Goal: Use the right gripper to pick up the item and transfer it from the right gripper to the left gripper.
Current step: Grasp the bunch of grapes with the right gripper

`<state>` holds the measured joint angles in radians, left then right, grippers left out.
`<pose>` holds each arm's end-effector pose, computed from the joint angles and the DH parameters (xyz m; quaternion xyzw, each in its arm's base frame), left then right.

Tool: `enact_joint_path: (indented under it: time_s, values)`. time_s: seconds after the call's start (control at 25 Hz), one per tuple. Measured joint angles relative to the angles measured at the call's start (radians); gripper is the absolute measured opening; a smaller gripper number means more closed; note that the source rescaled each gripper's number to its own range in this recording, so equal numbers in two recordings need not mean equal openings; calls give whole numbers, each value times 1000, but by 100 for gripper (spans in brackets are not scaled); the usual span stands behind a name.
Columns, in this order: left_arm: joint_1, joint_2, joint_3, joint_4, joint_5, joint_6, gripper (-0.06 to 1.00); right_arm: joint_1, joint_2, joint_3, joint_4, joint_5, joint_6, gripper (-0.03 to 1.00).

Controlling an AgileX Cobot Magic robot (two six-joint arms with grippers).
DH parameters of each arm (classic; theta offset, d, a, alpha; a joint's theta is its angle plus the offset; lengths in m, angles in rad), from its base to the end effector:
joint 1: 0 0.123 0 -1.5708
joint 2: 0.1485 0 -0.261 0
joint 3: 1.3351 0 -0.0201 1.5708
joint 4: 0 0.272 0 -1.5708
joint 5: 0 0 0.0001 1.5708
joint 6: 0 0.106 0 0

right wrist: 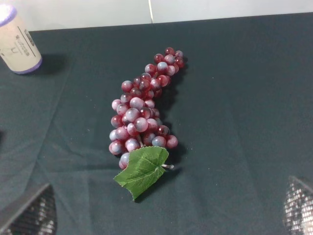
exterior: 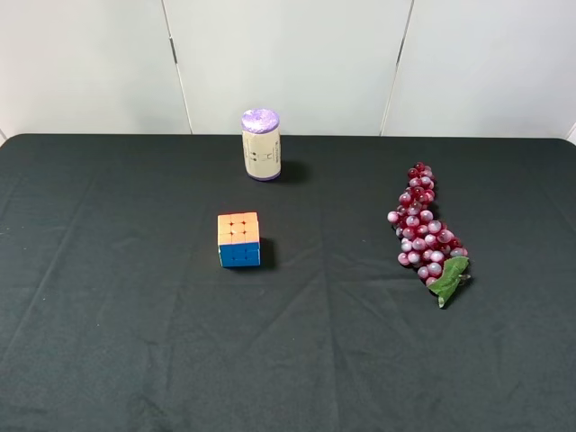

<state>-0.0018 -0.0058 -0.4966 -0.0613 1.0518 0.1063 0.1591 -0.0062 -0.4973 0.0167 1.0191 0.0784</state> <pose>0.0513 -0.0057 0.2809 0.0470 0.8486 -0.0031 0.5270 0.0518 0.0098 0.2841 -0.0341 0.8405 0.0723 0.5358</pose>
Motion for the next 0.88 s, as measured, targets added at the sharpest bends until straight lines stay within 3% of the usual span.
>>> enact_joint_path:
  time_s: [0.6, 0.88]
  values:
    - [0, 0, 0, 0, 0, 0, 100, 0, 10, -3, 3, 1, 0, 100]
    - [0, 0, 0, 0, 0, 0, 100, 0, 291, -104, -4, -4, -8, 100]
